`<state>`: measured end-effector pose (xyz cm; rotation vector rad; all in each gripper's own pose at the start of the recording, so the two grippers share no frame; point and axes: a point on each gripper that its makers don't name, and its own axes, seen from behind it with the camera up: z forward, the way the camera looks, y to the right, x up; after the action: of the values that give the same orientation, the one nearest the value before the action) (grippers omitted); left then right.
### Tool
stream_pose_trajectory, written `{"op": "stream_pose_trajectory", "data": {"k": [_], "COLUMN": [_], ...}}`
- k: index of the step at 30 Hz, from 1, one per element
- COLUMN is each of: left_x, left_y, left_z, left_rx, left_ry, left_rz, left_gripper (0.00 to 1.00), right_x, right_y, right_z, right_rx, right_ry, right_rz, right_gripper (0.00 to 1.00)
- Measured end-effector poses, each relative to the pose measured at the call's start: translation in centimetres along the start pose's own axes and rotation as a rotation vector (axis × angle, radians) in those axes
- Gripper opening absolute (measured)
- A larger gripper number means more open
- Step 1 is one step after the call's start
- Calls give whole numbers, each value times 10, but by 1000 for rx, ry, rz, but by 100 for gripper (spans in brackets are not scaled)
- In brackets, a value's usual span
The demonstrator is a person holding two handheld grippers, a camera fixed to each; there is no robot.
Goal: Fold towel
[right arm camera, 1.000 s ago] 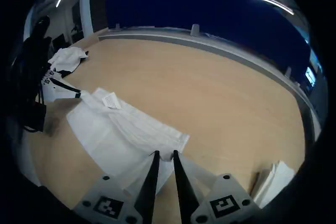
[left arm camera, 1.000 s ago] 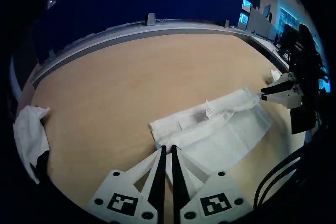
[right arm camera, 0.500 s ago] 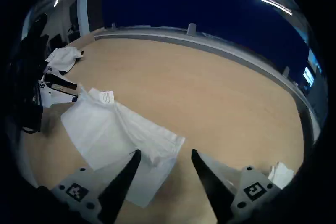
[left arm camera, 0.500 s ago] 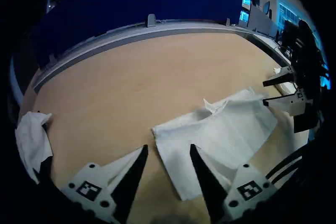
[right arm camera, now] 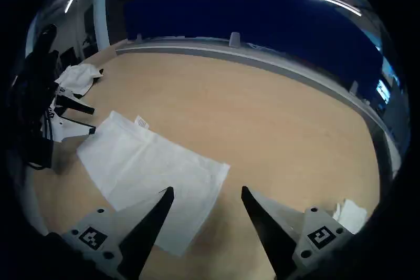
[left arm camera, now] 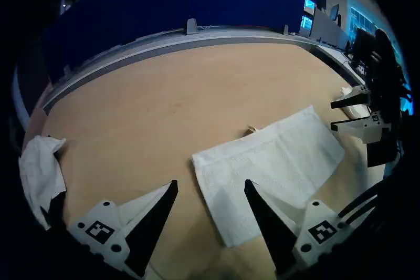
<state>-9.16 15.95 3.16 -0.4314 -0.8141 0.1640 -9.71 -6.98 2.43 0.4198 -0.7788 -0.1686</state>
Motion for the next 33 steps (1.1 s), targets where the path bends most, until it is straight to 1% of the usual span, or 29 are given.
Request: {"op": "stream_pose_trajectory", "data": {"k": [9,15,21,27,33], "left_x": [-9,-24,-37,-42,-46], "left_y": [2,2,3,1,-3], "left_z": [-16,-28,-38,-46,-60], "left_rx": [8,20,29,45,68], "left_ry": [5,3,1,6,19], "left_rz": [-13,-24,-33,-54,-83], "left_gripper": [94,94,94,94,94], "right_x": [-9,-18,-26,-32,-37], "right_y": [-4,-10,-14,-16,-19], "right_z": [-17,-29,-40,-43,-42], "right_rx": [-7,-6,-7,5,28], "right_ry": [7,8,7,-6,-29], "right_rz": [15,30,27,8,-39], "right_gripper": [100,100,100,100,100]}}
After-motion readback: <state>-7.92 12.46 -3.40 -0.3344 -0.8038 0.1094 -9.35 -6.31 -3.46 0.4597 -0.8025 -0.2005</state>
